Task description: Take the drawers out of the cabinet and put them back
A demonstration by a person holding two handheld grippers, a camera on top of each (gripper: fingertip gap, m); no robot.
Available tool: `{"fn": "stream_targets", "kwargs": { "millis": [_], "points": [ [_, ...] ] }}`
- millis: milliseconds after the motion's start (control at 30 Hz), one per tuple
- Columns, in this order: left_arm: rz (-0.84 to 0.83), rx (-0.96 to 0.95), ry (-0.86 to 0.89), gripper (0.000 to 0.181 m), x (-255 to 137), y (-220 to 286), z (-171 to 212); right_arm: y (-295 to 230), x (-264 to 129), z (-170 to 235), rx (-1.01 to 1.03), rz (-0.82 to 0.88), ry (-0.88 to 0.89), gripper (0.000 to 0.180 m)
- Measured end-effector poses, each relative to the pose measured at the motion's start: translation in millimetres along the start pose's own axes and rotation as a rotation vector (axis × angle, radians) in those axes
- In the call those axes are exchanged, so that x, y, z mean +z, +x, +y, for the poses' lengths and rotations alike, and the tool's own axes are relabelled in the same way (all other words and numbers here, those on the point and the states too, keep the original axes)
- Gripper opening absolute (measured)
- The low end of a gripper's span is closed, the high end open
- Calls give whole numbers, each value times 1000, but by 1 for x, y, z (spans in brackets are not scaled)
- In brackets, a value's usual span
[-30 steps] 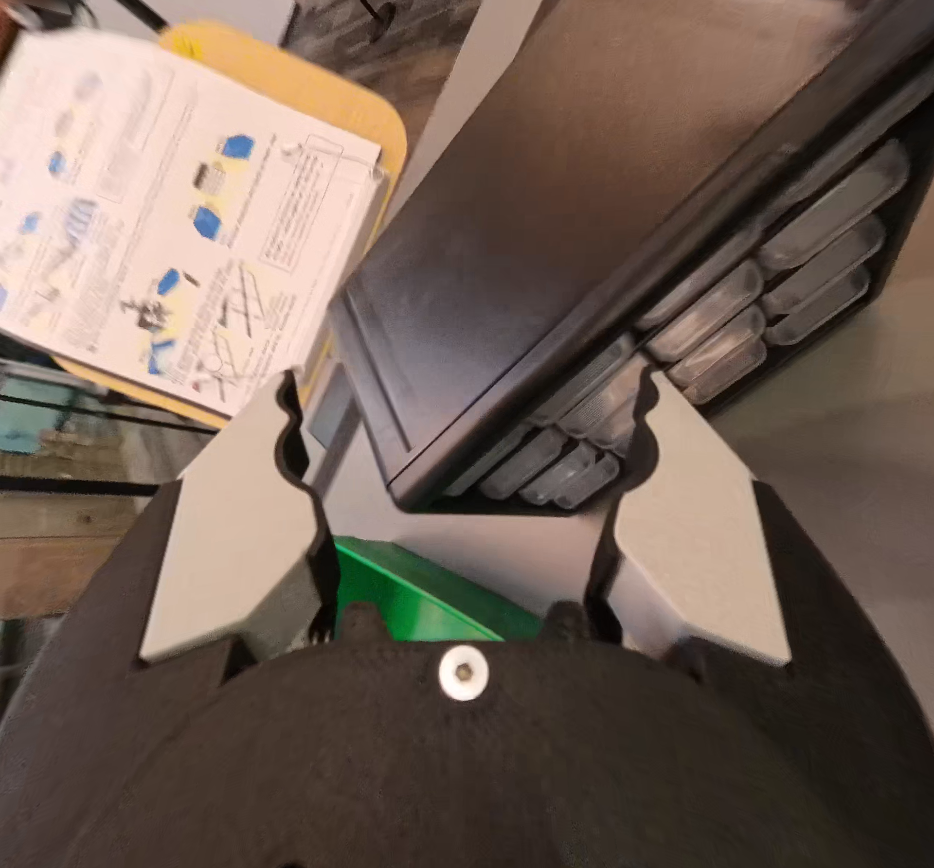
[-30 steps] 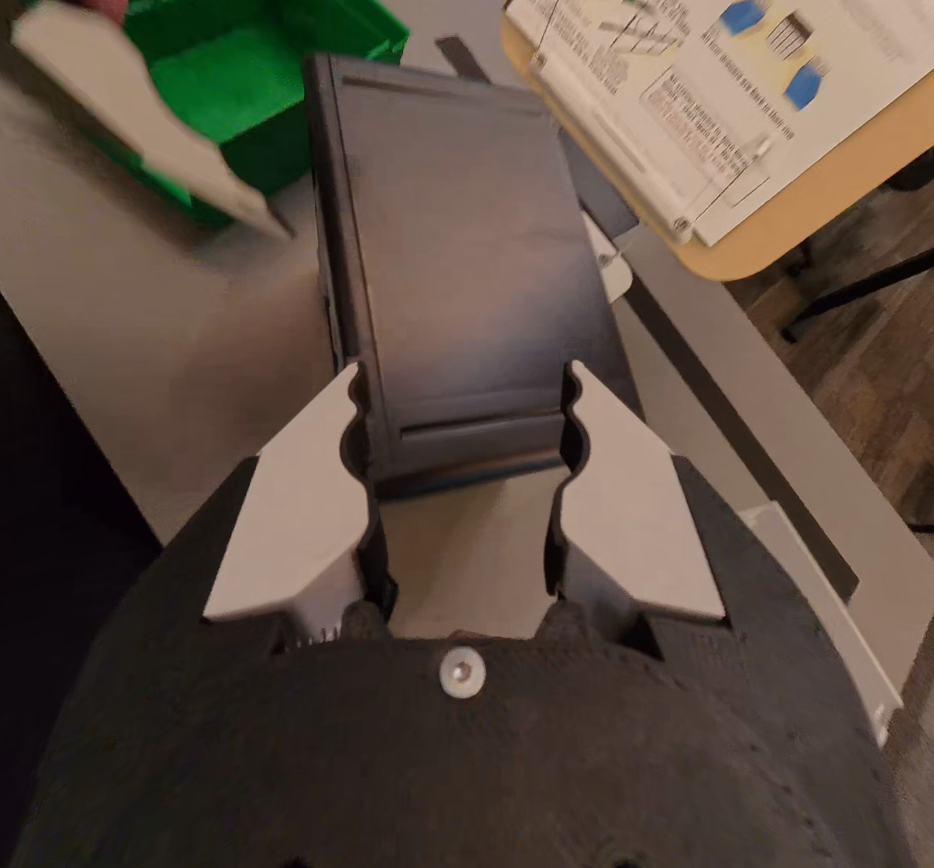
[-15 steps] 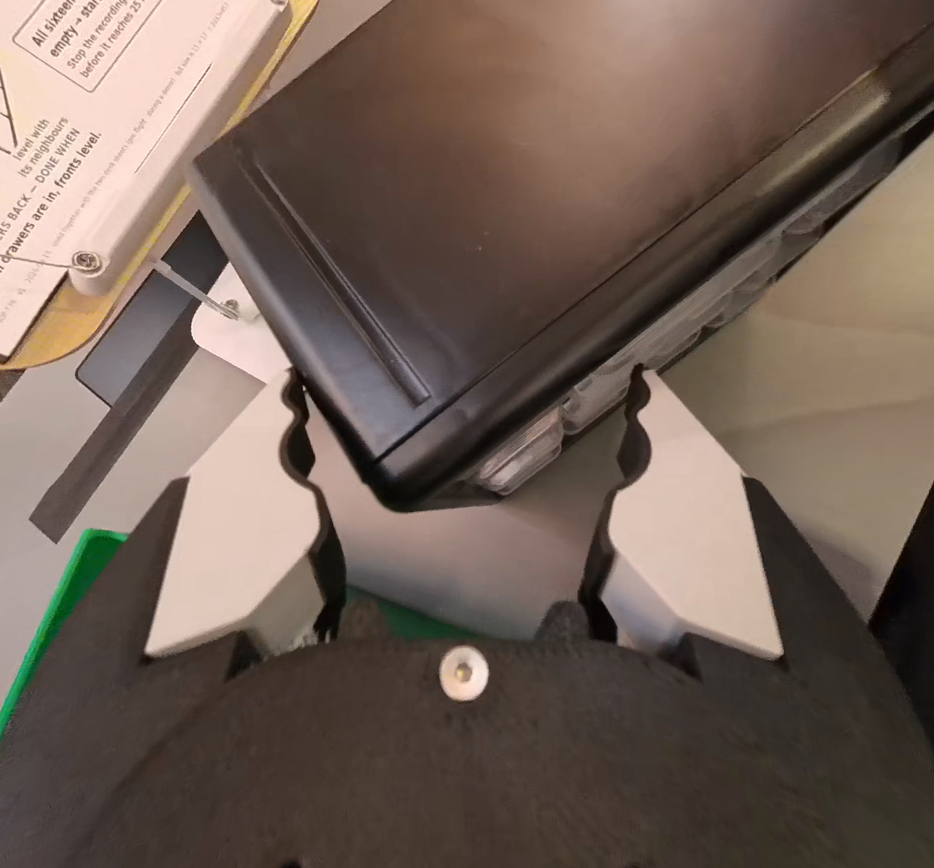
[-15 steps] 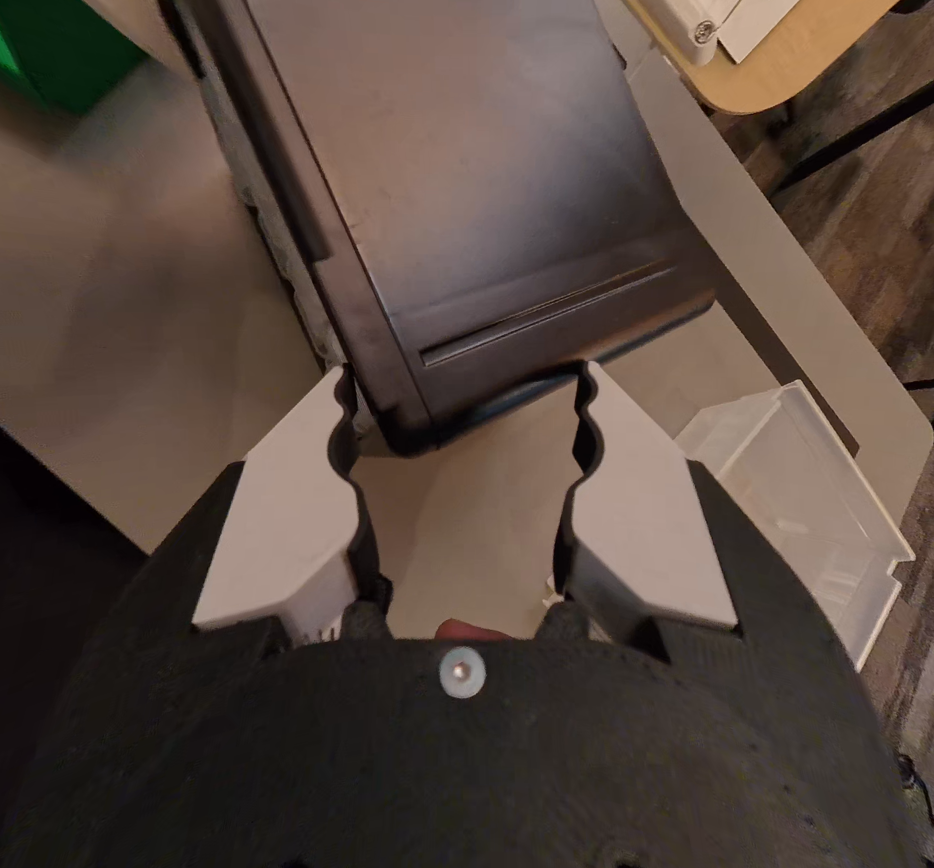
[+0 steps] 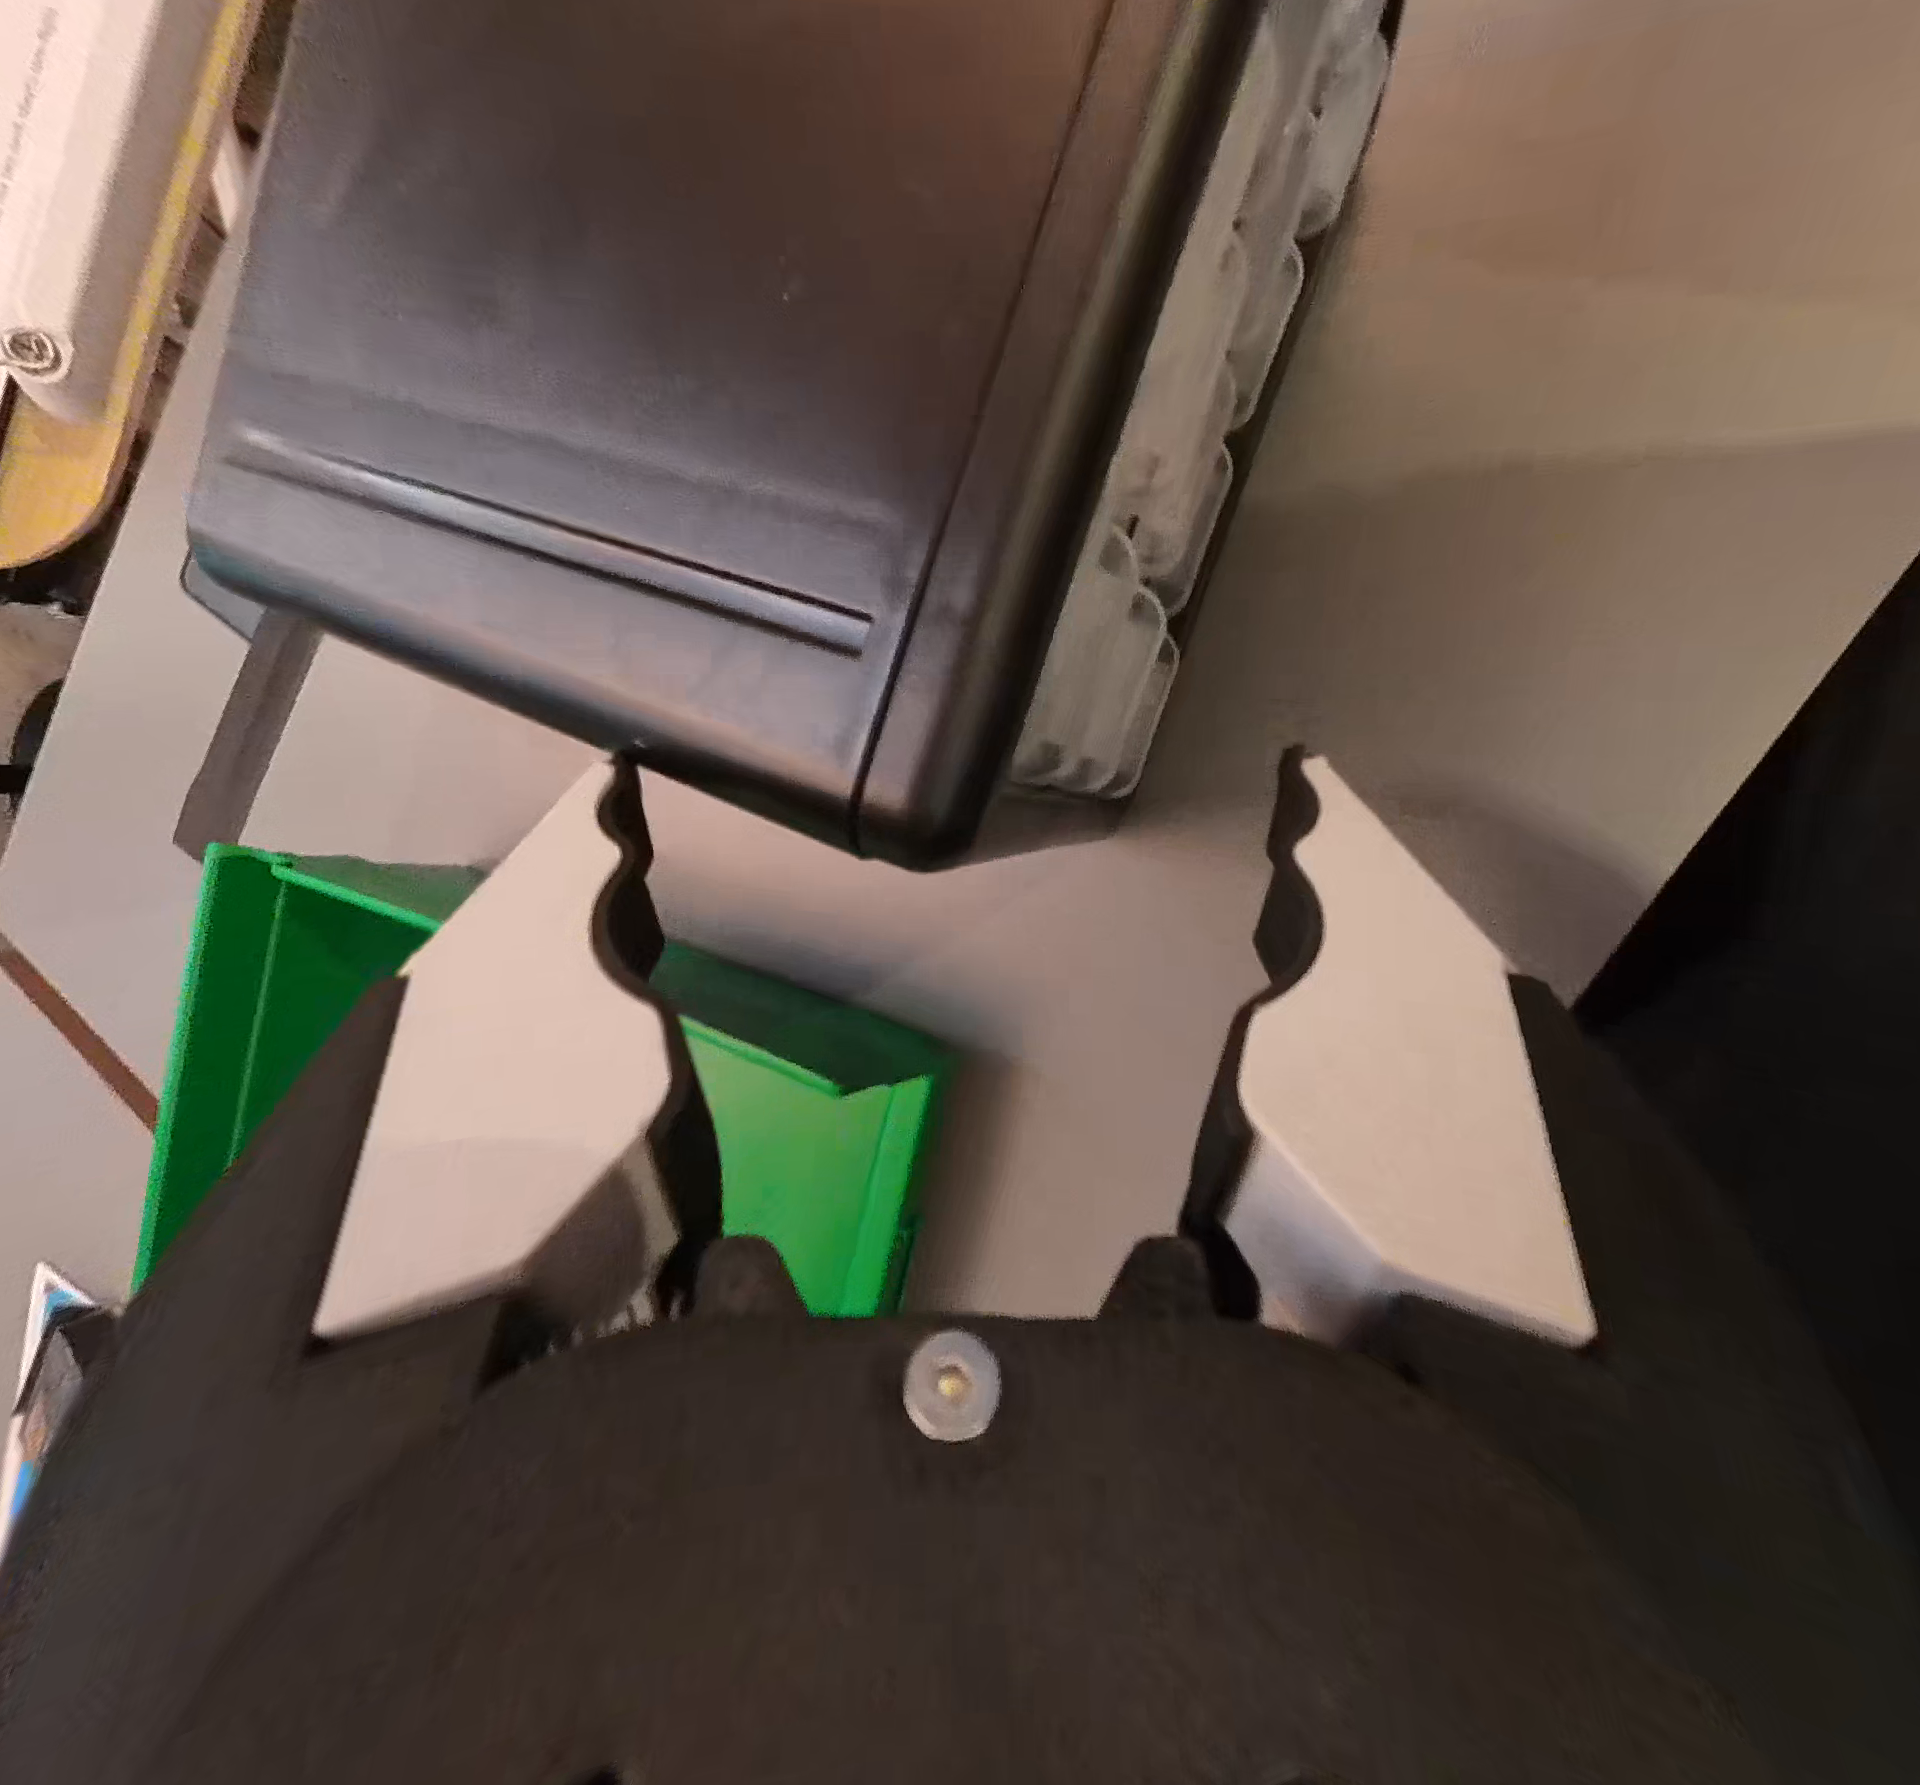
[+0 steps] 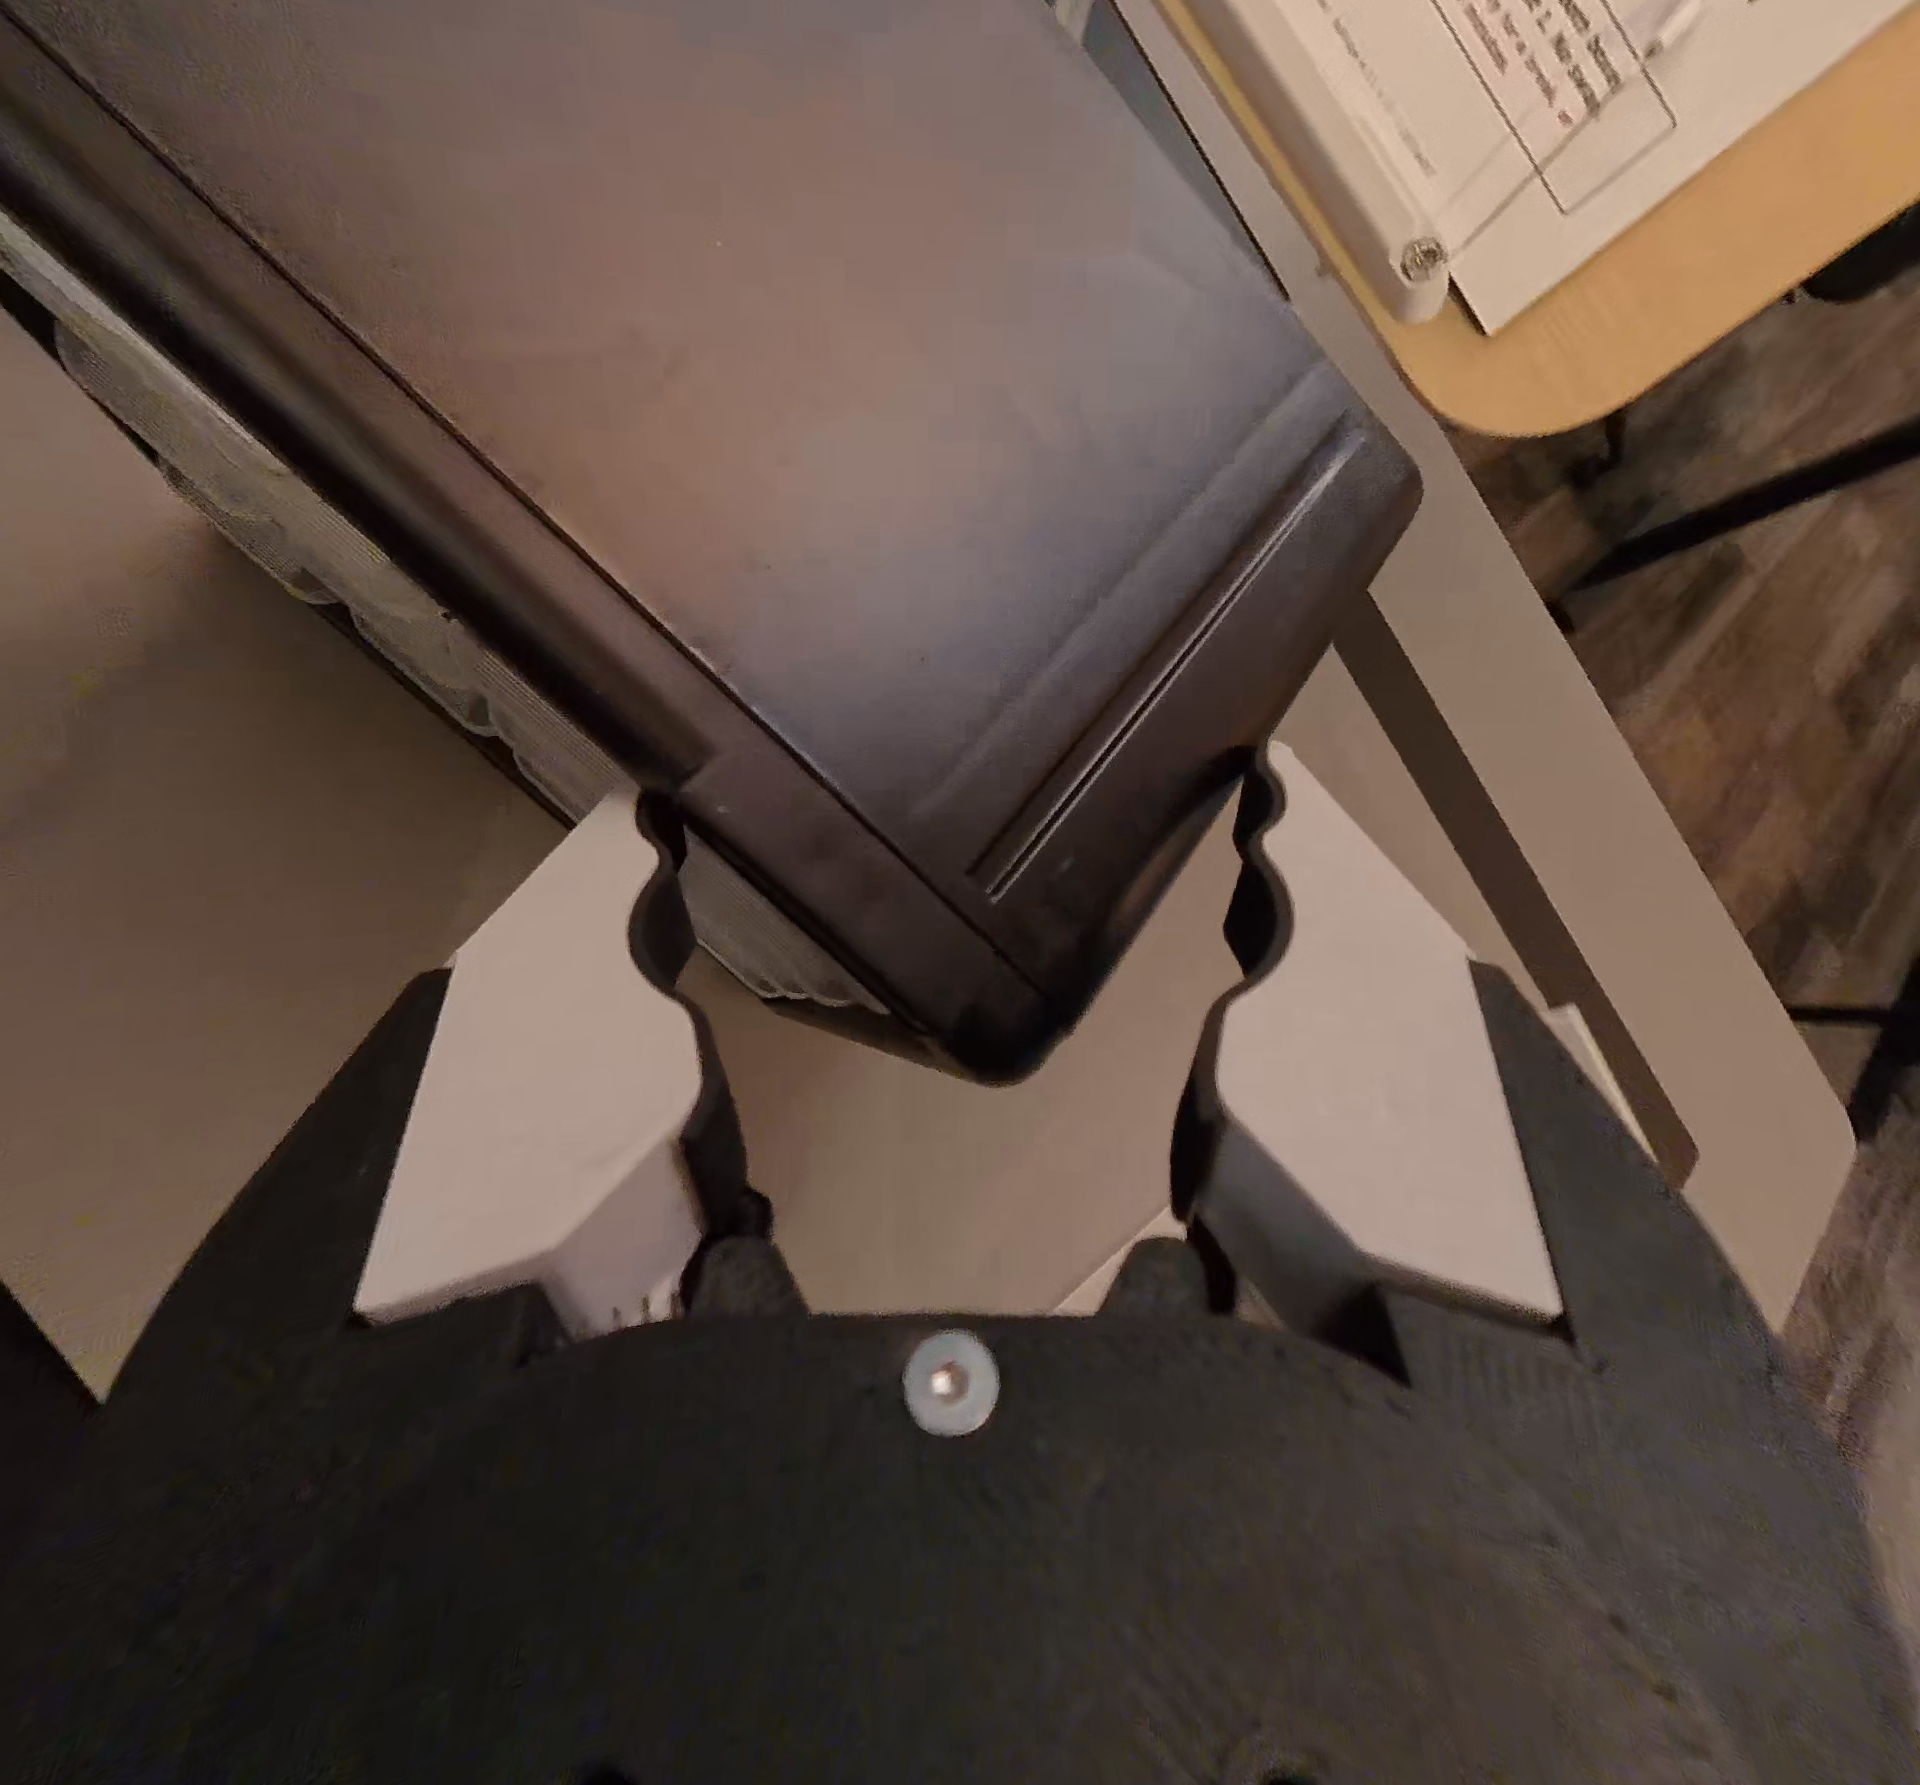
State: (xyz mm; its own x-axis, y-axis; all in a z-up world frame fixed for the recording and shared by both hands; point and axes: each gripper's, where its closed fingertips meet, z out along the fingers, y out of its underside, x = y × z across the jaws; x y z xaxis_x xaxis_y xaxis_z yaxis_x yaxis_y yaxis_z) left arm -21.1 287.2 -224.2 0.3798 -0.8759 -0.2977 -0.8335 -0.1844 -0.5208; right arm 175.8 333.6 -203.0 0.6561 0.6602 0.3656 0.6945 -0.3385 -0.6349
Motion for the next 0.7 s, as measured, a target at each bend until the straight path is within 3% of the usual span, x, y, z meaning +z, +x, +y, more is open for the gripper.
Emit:
{"fn": "stream_targets", "kwargs": {
  "millis": [67,267,367,467,600,700],
  "points": [
    [49,-7,-11,128,-4,7,4,0,4,-5,-19,-19,25,106],
    [139,-116,92,100,-26,-7,-5,-3,3,-7,-42,-12,70,98],
    [97,-87,265,91,-42,-17,-35,-4,-5,-4,-53,30,90,88],
    [98,-80,370,82,-55,-20,-60,-2,-13,2,-160,137,98,69],
    [59,-48,312,85,-28,-27,-56,-1,-21,3,-366,303,122,51],
    [130,-83,333,82,-19,-22,-58,-5,-23,-1,-525,439,136,42]
  ]
}}
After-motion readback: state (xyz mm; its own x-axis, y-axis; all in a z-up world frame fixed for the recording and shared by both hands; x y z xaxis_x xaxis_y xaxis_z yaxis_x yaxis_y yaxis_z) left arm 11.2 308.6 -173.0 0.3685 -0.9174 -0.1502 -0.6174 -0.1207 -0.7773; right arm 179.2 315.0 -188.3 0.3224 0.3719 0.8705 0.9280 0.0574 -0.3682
